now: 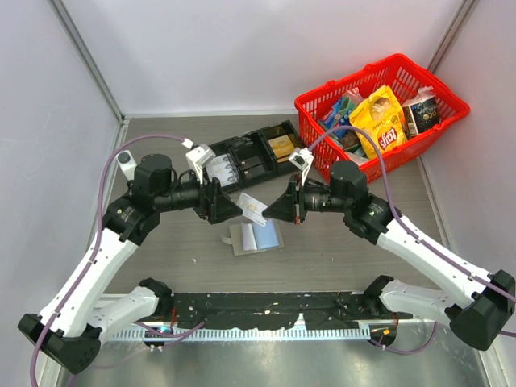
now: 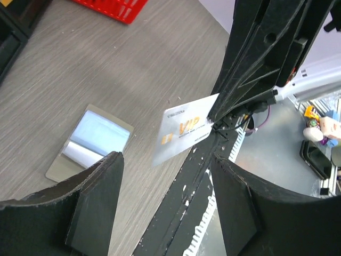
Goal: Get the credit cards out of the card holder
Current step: Remove the credit card from the card holder, then place the credit card in the storage box.
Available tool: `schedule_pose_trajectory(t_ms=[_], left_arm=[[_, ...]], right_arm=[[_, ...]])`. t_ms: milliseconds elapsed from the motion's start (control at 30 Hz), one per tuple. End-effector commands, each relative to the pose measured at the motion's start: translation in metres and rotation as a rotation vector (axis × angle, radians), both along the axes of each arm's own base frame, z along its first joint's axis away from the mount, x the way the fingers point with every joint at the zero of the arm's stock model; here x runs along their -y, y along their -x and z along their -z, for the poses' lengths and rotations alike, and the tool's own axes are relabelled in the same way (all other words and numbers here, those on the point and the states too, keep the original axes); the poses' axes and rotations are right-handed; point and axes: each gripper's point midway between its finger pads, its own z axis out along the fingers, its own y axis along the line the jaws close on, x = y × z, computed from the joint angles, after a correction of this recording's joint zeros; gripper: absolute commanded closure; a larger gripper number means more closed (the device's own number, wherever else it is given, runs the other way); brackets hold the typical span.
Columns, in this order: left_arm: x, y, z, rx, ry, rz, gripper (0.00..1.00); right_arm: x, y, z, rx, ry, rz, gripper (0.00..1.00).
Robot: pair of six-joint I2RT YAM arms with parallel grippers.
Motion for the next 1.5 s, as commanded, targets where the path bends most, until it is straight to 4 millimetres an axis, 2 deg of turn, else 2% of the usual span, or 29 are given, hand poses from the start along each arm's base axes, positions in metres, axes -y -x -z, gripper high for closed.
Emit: schedule_pose_trajectory(t_ms=[0, 167, 333, 533, 700, 767, 833, 867, 900, 933, 967, 1000, 1033, 1133, 1200, 1333, 1400, 1467], left_arm=[[0.003, 0.015, -0.016, 0.088, 0.004, 0.130, 0.31], [0.014, 0.026, -0.020, 0.078, 0.057, 0.251, 0.33], [0.023, 0.030, -0.022, 0.070, 0.106, 0.326, 0.40], [0.026, 0.025, -0.010, 0.042, 0.094, 0.337, 0.64], [0.028, 0.025, -0.004, 0.024, 0.088, 0.355, 1.00], [0.027, 0.021, 0.000, 0.021, 0.072, 0.335, 1.00], [0.025, 0.015, 0.006, 0.018, 0.044, 0.304, 1.00], [0.024, 0.010, 0.011, 0.023, 0.023, 0.280, 1.00], [0.021, 0.005, 0.016, 0.028, 0.001, 0.255, 1.00], [0.019, -0.003, 0.021, 0.030, -0.025, 0.209, 1.00], [0.015, -0.013, 0.029, 0.023, -0.053, 0.157, 1.00], [0.011, -0.023, 0.035, 0.016, -0.076, 0.105, 1.00], [0.007, -0.034, 0.041, 0.007, -0.102, 0.041, 1.00], [-0.009, -0.068, 0.057, -0.040, -0.157, -0.137, 1.00], [-0.025, -0.095, 0.070, -0.092, -0.199, -0.305, 1.00], [-0.072, -0.149, 0.096, -0.202, -0.311, -0.700, 1.00], [-0.087, -0.170, 0.106, -0.262, -0.312, -0.819, 1.00], [-0.093, -0.191, 0.115, -0.304, -0.274, -0.882, 1.00]], right_arm=[[0.006, 0.016, -0.019, 0.097, 0.017, -0.105, 0.99], [0.005, 0.020, -0.022, 0.111, 0.020, -0.143, 0.99], [0.003, 0.020, -0.022, 0.120, 0.020, -0.162, 0.99], [-0.001, 0.017, -0.020, 0.123, 0.027, -0.179, 0.99], [-0.004, 0.012, -0.016, 0.122, 0.036, -0.181, 0.99], [-0.005, 0.007, -0.014, 0.118, 0.045, -0.164, 0.99], [-0.004, 0.000, -0.012, 0.109, 0.053, -0.138, 0.95], [-0.002, -0.008, -0.009, 0.100, 0.065, -0.099, 0.84], [0.001, -0.019, -0.005, 0.095, 0.084, -0.043, 0.78], [0.004, -0.026, -0.003, 0.087, 0.097, -0.004, 0.64], [0.011, -0.040, 0.003, 0.079, 0.131, 0.075, 0.58], [0.014, -0.048, 0.006, 0.071, 0.145, 0.112, 0.47], [0.021, -0.060, 0.009, 0.063, 0.168, 0.171, 0.43], [0.034, -0.077, 0.014, 0.047, 0.204, 0.274, 0.29], [0.043, -0.088, 0.016, 0.043, 0.230, 0.359, 0.24], [0.061, -0.106, 0.020, 0.023, 0.273, 0.505, 0.22], [0.067, -0.110, 0.023, 0.015, 0.296, 0.548, 0.22], [0.077, -0.117, 0.025, 0.020, 0.323, 0.616, 0.22]])
